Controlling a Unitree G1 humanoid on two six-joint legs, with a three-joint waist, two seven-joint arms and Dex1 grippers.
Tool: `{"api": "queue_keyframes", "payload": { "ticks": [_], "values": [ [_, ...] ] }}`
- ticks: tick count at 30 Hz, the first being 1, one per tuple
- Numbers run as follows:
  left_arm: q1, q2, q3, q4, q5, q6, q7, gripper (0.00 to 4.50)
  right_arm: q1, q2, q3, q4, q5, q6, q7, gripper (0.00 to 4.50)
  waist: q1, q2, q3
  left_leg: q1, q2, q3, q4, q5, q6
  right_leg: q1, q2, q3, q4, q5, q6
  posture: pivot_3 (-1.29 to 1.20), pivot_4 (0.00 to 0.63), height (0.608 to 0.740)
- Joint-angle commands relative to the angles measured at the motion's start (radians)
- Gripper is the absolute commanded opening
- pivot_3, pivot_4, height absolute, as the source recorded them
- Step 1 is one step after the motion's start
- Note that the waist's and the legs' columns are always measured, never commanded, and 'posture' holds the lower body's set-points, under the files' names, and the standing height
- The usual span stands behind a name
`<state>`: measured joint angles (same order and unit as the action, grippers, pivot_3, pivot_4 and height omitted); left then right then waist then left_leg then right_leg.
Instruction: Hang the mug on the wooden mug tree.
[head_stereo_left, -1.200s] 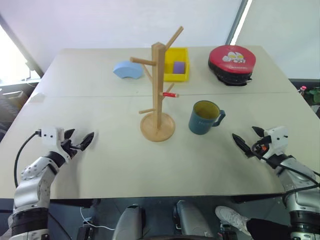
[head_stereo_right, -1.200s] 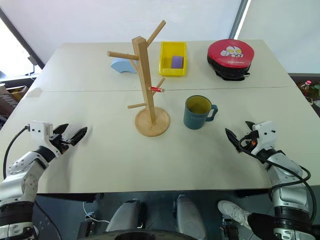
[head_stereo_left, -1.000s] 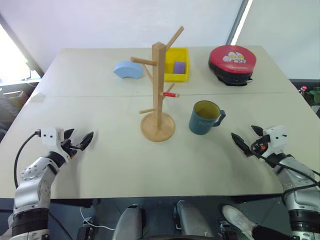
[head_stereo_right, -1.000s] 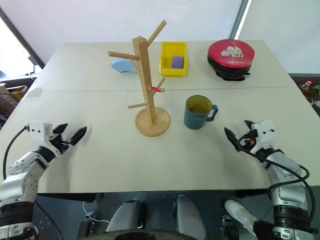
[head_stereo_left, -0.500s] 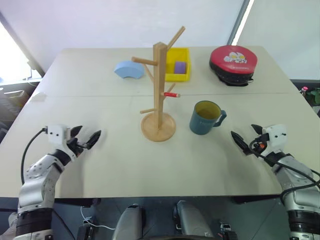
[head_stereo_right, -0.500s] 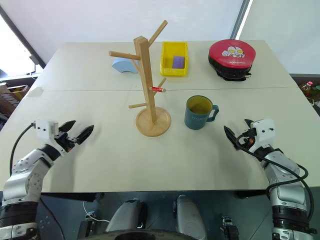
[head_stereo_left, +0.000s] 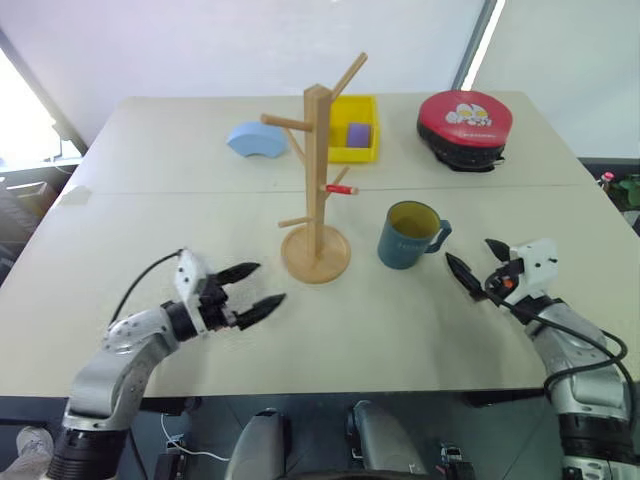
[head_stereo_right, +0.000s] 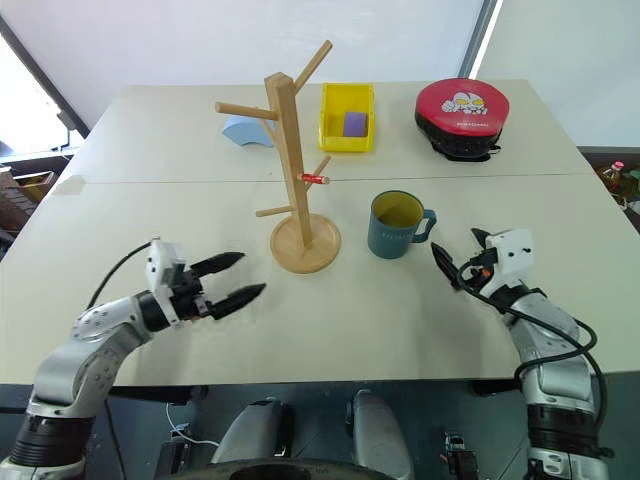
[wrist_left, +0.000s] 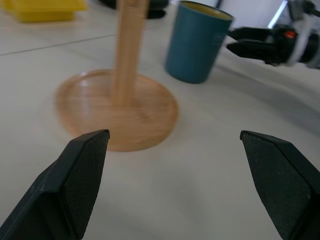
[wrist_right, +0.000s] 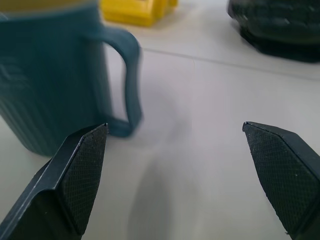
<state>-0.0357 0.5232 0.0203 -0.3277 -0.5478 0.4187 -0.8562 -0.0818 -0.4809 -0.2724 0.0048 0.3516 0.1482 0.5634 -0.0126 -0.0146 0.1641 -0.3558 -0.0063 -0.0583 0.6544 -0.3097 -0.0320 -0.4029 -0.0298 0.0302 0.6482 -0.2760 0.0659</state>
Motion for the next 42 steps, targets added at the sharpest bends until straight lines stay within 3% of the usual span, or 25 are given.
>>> {"api": "queue_keyframes", "payload": {
  "ticks": [1,30,33,40,42],
  "values": [
    [-0.034,-0.008,-0.039,-0.045,0.005,0.005,-0.002,4.5,-0.038,0.018,0.023,-0.009,-0.011,-0.017,-0.012,4.47,0.0,0.0,0.0,0.0,0.0,0.0,0.0,0.0,0.0,0.0,0.0,0.0,0.0,0.0,0.0,0.0,0.15,0.74],
    [-0.049,-0.008,-0.051,-0.082,-0.007,0.011,0.021,4.5,-0.241,0.09,0.068,0.345,-0.045,-0.185,0.028,4.47,-0.002,0.0,0.0,0.0,0.0,0.0,0.0,0.0,0.0,0.0,0.001,0.0,0.0,0.0,0.0,0.0,0.15,0.74],
    [-0.049,-0.008,-0.051,-0.079,-0.006,0.01,0.023,4.5,-0.258,0.095,0.071,0.383,-0.043,-0.202,0.054,3.69,-0.002,0.0,0.0,0.0,0.0,0.0,0.0,0.0,0.0,0.0,0.001,0.0,0.0,0.0,0.0,0.0,0.15,0.74],
    [-0.037,-0.003,-0.041,-0.081,-0.005,0.005,0.025,4.5,-0.262,0.115,0.071,0.385,-0.017,-0.203,0.117,0.02,-0.002,0.0,0.0,0.0,0.0,0.0,0.0,0.0,0.0,0.0,0.001,0.0,0.0,0.0,0.0,0.0,0.15,0.74],
    [-0.035,-0.004,-0.035,-0.078,-0.003,-0.001,0.03,4.5,-0.244,0.119,0.077,0.351,-0.013,-0.196,0.12,0.02,-0.002,0.0,0.0,0.0,0.0,0.0,0.0,0.0,0.0,0.0,0.001,0.0,0.0,0.0,0.0,0.0,0.15,0.74]
  ]
}}
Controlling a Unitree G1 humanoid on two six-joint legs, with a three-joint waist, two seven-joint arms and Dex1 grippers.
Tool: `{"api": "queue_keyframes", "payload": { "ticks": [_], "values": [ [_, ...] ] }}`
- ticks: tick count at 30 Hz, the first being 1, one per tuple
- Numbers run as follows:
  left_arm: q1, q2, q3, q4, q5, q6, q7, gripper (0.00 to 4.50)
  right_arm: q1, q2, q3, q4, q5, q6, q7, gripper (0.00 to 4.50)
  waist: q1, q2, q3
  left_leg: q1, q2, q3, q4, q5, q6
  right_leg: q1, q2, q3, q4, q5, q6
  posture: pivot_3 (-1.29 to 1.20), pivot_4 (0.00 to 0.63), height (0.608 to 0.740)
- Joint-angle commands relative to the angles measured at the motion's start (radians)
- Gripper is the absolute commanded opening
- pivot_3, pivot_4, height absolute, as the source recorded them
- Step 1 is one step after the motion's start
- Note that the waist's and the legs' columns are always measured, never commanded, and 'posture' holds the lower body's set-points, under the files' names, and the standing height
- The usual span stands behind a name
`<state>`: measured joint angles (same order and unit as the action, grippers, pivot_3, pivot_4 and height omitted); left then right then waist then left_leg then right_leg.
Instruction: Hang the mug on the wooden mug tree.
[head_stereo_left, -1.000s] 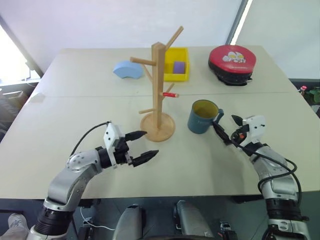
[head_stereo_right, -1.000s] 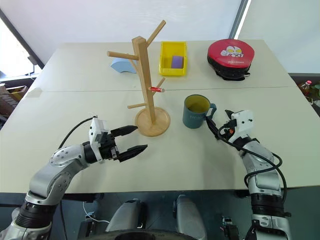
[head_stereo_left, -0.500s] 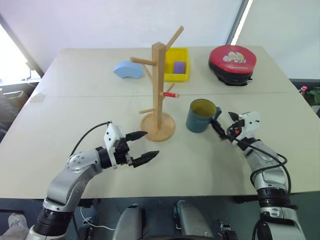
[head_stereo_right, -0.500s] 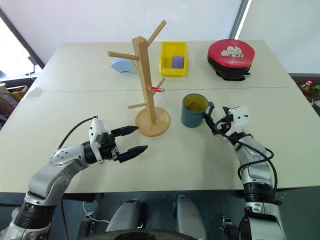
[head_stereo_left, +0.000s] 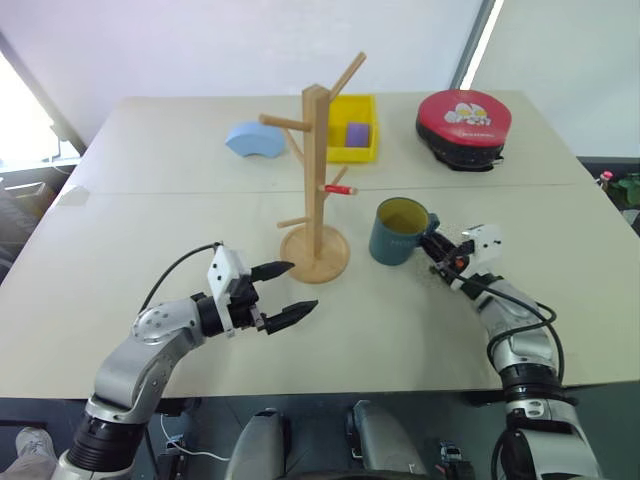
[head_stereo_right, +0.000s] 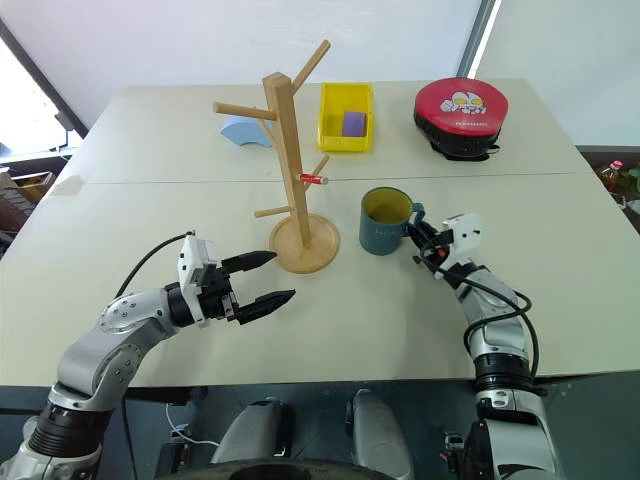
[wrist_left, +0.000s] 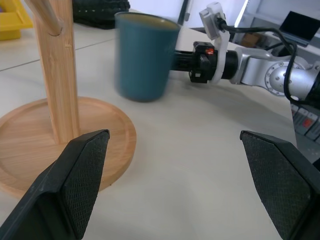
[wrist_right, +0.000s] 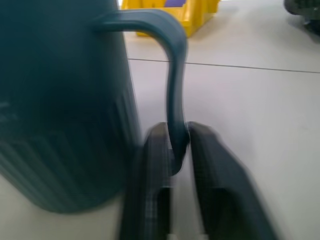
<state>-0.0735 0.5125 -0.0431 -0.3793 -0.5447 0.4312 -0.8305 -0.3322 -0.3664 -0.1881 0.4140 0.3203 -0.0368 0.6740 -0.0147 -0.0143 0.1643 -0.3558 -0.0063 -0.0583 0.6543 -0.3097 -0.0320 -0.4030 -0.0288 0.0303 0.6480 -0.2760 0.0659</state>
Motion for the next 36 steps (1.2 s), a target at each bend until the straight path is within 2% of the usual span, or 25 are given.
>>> {"api": "queue_keyframes", "payload": {
  "ticks": [1,4,9,11,16,20,26,36],
  "values": [
    [0.003,0.006,0.034,-0.024,-0.005,-0.017,0.008,4.5,0.016,0.004,-0.004,-0.08,0.017,-0.007,0.006,0.02,0.001,0.0,0.0,0.0,0.0,0.0,0.0,0.0,0.0,0.0,0.0,0.0,0.0,0.0,0.0,0.0,0.15,0.74],
    [0.003,0.001,0.062,-0.017,-0.011,-0.03,0.018,4.5,0.054,-0.016,0.03,-0.195,-0.029,0.004,-0.021,0.02,0.001,0.0,0.0,0.0,0.0,0.0,0.0,0.0,0.0,0.0,0.0,0.0,0.0,0.0,0.0,0.0,0.15,0.74],
    [0.0,0.005,0.151,-0.005,-0.046,-0.045,0.023,4.5,0.127,-0.101,0.121,-0.532,-0.116,0.048,-0.01,0.02,0.0,0.001,0.001,0.0,0.0,0.0,0.0,0.0,0.0,-0.001,0.0,0.0,0.0,0.0,0.0,0.0,0.15,0.74],
    [-0.009,0.011,0.207,0.007,-0.088,-0.041,0.019,4.5,0.123,-0.145,0.144,-0.696,-0.116,0.112,0.0,0.02,-0.002,0.002,0.001,-0.001,0.0,0.0,0.0,0.0,0.0,-0.001,0.0,0.0,0.0,0.0,0.0,0.0,0.15,0.74],
    [-0.038,0.039,0.264,0.029,-0.146,-0.019,-0.01,4.5,0.034,-0.195,0.175,-0.9,-0.088,0.27,-0.008,0.02,0.001,0.001,0.001,0.0,0.0,-0.001,0.0,0.0,0.0,0.0,0.0,-0.001,0.0,0.0,0.0,0.0,0.15,0.74],
    [-0.07,0.046,0.282,0.026,-0.212,0.024,-0.013,4.5,-0.015,-0.219,0.196,-0.938,-0.106,0.321,0.002,0.02,0.006,0.0,0.001,-0.001,0.0,-0.002,0.001,0.0,0.0,0.0,0.0,-0.002,-0.001,0.0,0.0,0.0,0.15,0.74],
    [-0.065,0.064,0.287,-0.001,-0.233,0.041,-0.013,4.5,-0.051,-0.238,0.217,-0.925,-0.122,0.34,0.009,0.02,0.001,-0.001,0.001,-0.002,-0.001,-0.002,0.0,0.0,0.0,-0.001,-0.002,-0.002,-0.003,0.0,0.0,0.0,0.15,0.74],
    [-0.072,0.108,0.324,-0.045,-0.315,0.084,-0.011,4.5,-0.132,-0.214,0.27,-0.843,-0.162,0.326,0.007,0.02,0.001,-0.001,0.001,-0.002,0.0,-0.002,0.0,0.0,0.0,-0.001,-0.001,-0.002,-0.002,0.0,0.0,0.0,0.15,0.74]
  ]
}}
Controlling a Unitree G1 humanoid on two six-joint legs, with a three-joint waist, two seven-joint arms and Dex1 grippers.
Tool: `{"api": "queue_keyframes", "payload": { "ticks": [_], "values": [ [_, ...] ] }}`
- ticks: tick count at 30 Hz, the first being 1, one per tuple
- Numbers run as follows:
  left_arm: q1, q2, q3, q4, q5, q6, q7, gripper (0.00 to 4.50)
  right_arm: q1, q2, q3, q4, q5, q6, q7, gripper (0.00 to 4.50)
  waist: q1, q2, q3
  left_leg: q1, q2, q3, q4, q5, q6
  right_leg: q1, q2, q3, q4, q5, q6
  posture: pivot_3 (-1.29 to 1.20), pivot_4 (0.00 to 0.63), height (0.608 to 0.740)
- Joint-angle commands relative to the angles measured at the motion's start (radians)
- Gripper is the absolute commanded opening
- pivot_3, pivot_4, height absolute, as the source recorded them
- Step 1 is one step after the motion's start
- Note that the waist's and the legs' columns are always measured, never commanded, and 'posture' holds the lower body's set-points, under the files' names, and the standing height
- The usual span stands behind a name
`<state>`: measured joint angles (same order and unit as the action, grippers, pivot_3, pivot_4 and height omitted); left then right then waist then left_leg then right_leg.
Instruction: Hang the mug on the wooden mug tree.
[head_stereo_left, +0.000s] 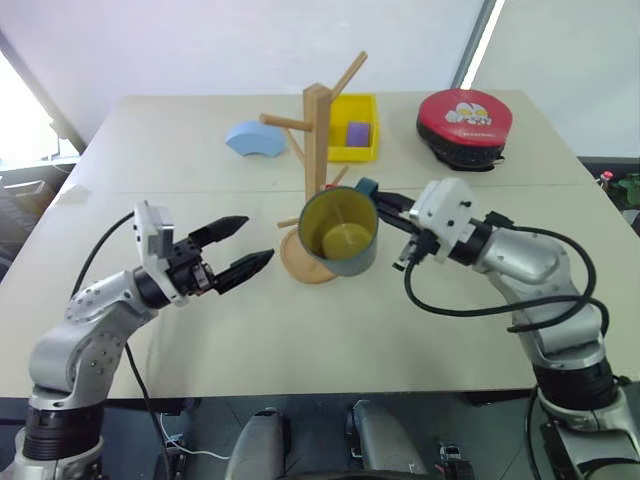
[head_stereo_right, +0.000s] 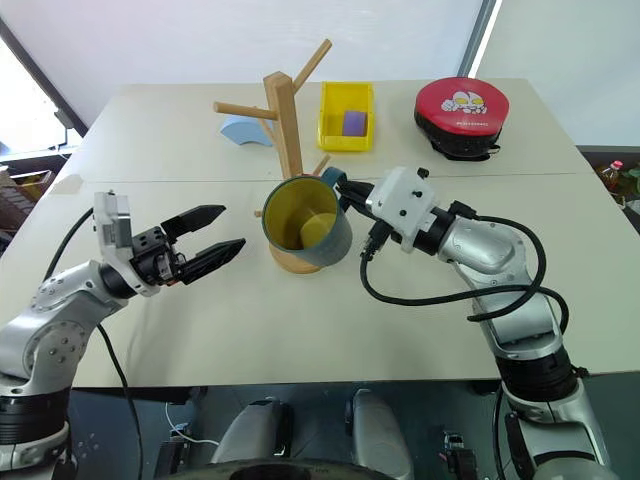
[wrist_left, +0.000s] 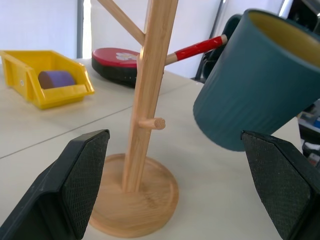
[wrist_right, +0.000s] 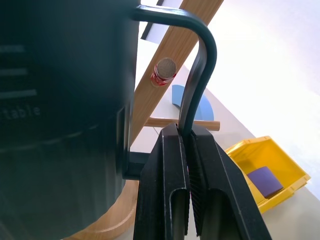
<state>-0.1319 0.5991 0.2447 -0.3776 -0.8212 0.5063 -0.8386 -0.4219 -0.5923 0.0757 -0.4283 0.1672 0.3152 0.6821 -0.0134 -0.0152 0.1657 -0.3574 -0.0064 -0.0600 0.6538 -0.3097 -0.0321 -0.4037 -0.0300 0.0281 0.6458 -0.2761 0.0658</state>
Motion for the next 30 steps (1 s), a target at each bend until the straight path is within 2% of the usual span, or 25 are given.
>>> {"api": "queue_keyframes", "payload": {
  "ticks": [1,12,15,20,25,30],
  "values": [
    [-0.015,0.026,0.042,-0.051,-0.047,0.014,-0.004,4.5,-0.057,0.019,0.018,0.013,-0.015,-0.025,-0.002,0.02,-0.001,0.0,0.0,0.0,0.0,0.0,0.0,0.0,0.0,0.0,0.0,0.0,0.0,0.0,0.0,0.0,0.15,0.74],
    [-0.041,0.03,0.052,-0.057,-0.083,0.016,0.029,4.5,-0.141,0.068,0.099,0.123,-0.101,-0.02,-0.019,0.02,0.0,0.0,0.0,0.0,0.0,0.0,0.0,0.0,0.0,0.0,0.0,0.0,0.0,0.0,0.0,0.0,0.15,0.74],
    [-0.037,0.029,0.051,-0.063,-0.085,0.015,0.038,4.5,-0.147,0.082,0.083,0.127,-0.095,-0.014,-0.028,0.99,0.0,0.0,0.0,0.0,0.0,0.0,0.0,0.0,0.0,-0.001,0.0,0.0,0.0,0.0,0.0,0.0,0.15,0.74],
    [-0.03,0.025,0.056,-0.053,-0.075,0.013,0.063,4.5,-0.124,0.043,0.035,0.109,-0.109,-0.067,-0.029,3.51,0.0,0.0,0.0,0.0,0.0,0.0,0.0,0.0,0.0,-0.001,0.0,0.0,0.0,0.0,0.0,0.0,0.15,0.74],
    [-0.03,0.006,0.078,0.035,-0.022,-0.01,0.13,4.5,-0.015,0.001,-0.133,0.121,0.019,-0.088,0.014,3.51,0.003,0.0,0.0,0.0,0.0,0.0,0.0,0.0,0.0,0.0,-0.001,0.0,-0.001,0.0,0.0,0.0,0.15,0.74],
    [-0.008,-0.018,0.09,0.195,0.147,-0.113,0.216,4.5,0.144,0.044,-0.302,0.23,0.136,-0.092,-0.011,3.51,0.002,0.0,0.0,0.0,0.0,0.0,-0.001,0.0,0.0,0.001,0.0,0.0,-0.001,0.0,0.0,0.0,0.15,0.74]
  ]
}}
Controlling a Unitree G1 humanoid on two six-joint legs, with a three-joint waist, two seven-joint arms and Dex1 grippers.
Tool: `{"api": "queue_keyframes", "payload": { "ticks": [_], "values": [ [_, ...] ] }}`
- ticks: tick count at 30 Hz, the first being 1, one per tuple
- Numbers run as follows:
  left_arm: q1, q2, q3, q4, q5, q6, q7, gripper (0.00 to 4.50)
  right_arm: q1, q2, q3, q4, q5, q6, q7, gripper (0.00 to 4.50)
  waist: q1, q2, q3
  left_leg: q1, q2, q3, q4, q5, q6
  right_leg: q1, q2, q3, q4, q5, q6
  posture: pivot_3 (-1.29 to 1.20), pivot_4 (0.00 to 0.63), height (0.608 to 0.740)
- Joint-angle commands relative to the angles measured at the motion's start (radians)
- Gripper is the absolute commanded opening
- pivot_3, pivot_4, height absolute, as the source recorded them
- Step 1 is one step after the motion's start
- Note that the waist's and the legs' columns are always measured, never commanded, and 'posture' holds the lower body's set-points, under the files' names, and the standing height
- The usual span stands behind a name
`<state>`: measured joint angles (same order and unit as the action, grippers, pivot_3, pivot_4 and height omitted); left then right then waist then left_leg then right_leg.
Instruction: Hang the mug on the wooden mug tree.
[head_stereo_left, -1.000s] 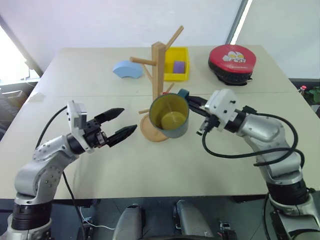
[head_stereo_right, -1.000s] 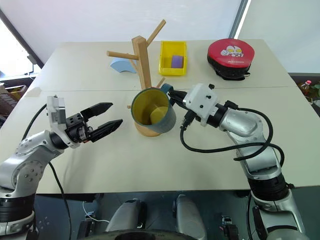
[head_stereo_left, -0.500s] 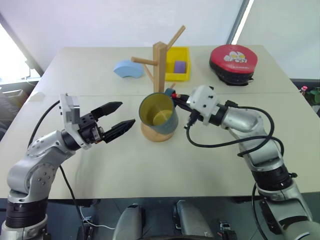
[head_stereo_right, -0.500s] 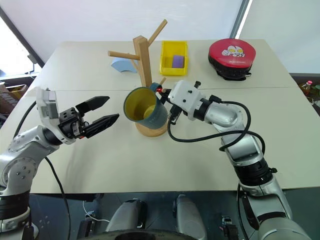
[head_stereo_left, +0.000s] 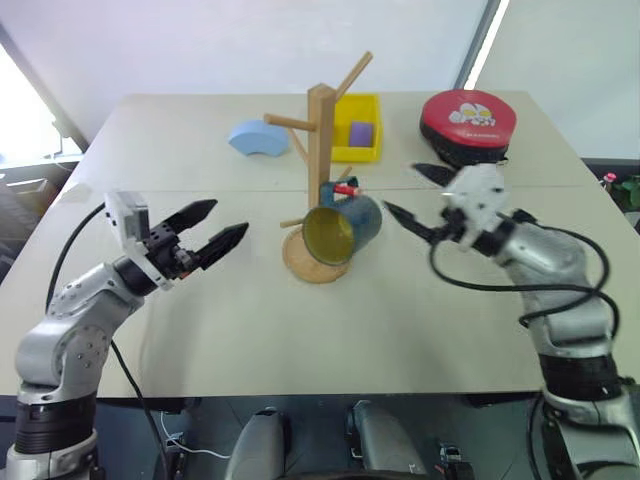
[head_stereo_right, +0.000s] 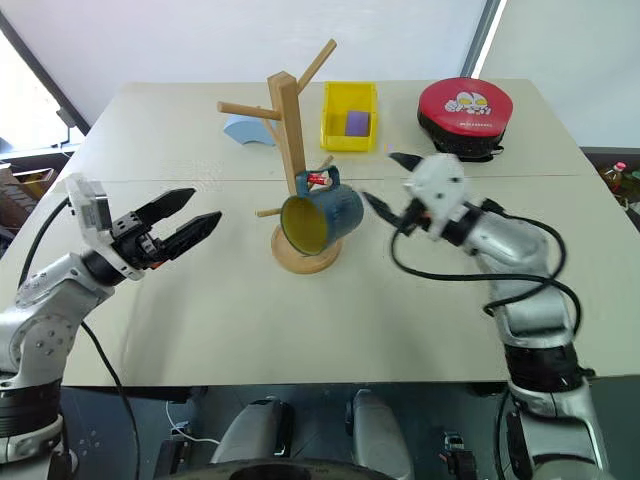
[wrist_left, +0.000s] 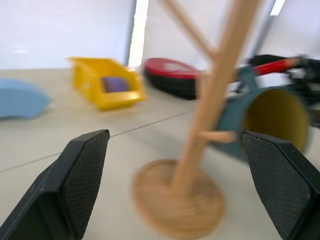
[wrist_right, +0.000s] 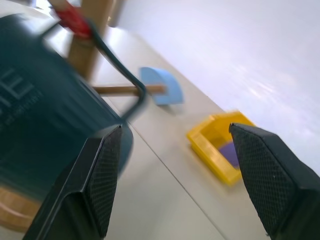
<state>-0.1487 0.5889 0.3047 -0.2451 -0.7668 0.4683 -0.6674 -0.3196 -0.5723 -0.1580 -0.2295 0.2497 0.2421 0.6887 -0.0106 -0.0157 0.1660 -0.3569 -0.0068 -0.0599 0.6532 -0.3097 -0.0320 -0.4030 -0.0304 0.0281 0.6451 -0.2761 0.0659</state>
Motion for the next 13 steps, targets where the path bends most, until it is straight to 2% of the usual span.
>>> {"api": "queue_keyframes", "payload": {
  "ticks": [1,7,13],
  "values": [
    [0.011,-0.019,0.039,0.113,0.121,-0.096,0.071,4.5,0.076,0.046,-0.082,0.054,0.06,-0.027,-0.033,3.51,-0.003,0.0,0.0,0.0,0.0,0.0,0.0,0.0,0.0,0.0,0.0,0.0,0.0,0.0,0.0,0.0,0.15,0.74],
    [0.039,-0.061,0.042,0.246,0.272,-0.233,0.144,4.5,0.167,0.126,-0.088,0.114,0.057,-0.069,-0.089,3.51,-0.005,0.0,0.0,0.001,0.001,0.001,-0.002,0.0,0.0,-0.002,0.001,0.001,0.002,0.0,0.0,0.0,0.15,0.74],
    [0.075,-0.09,0.052,0.293,0.315,-0.289,0.156,4.5,0.164,0.154,-0.079,0.17,0.057,-0.094,-0.116,3.51,-0.002,0.0,0.0,0.001,0.001,0.001,-0.001,0.0,0.0,-0.001,0.0,0.001,0.001,0.0,0.0,0.0,0.15,0.74]
  ]
}}
